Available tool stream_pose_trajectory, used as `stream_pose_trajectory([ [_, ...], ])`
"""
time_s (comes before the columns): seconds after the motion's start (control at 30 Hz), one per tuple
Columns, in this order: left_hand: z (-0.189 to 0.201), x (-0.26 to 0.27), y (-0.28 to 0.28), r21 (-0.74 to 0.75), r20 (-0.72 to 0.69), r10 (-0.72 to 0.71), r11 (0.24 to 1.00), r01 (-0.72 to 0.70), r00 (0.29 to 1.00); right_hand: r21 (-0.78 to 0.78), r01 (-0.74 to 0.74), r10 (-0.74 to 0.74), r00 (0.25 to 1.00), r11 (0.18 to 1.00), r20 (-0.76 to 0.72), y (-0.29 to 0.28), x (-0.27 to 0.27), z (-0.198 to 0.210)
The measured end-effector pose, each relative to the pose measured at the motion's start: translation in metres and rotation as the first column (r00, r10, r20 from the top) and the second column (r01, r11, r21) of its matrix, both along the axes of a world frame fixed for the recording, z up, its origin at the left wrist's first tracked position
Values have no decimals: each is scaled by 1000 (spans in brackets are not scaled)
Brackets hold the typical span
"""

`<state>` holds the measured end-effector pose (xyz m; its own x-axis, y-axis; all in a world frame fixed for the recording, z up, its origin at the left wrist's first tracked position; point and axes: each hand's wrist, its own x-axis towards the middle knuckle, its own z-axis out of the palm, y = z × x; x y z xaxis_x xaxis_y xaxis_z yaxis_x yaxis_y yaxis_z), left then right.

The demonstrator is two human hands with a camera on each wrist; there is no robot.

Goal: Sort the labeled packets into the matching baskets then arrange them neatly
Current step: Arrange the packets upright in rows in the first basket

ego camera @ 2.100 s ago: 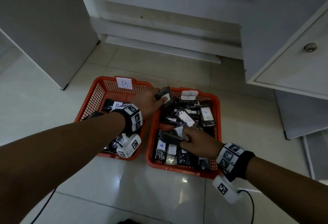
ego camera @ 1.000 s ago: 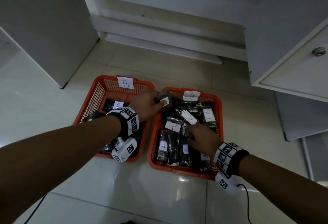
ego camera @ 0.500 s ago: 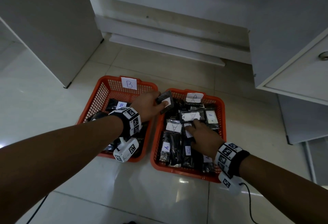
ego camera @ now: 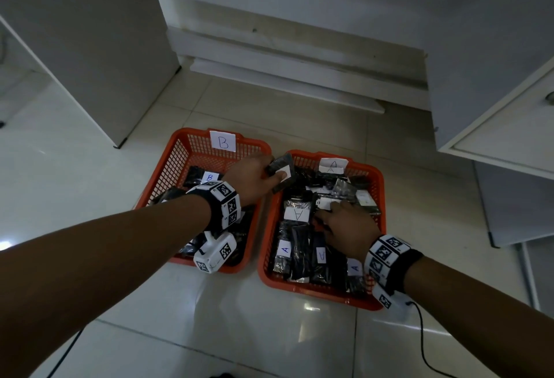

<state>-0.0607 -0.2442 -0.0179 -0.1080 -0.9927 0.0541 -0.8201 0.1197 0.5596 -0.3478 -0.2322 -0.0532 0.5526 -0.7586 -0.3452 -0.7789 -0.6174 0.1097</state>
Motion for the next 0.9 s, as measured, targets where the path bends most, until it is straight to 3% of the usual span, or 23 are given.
stream_pose_trajectory([
  [0.17,1,-3,0,5,-4,-13,1000,13,1000,106,21,-32,994,994,104,-6,9,8],
  [0.53,5,-9,2,30,-21,-34,999,35,999,313,57,-76,996,948,49,-6,16,-3],
  [0.8,3,-12,2,22,5,-49,999,49,999,326,61,-95,991,944,91,-5,11,-5],
  [0.9,5,-13,3,29,8,-48,998,48,999,316,80,-149,968,945,200,-1,14,-2],
])
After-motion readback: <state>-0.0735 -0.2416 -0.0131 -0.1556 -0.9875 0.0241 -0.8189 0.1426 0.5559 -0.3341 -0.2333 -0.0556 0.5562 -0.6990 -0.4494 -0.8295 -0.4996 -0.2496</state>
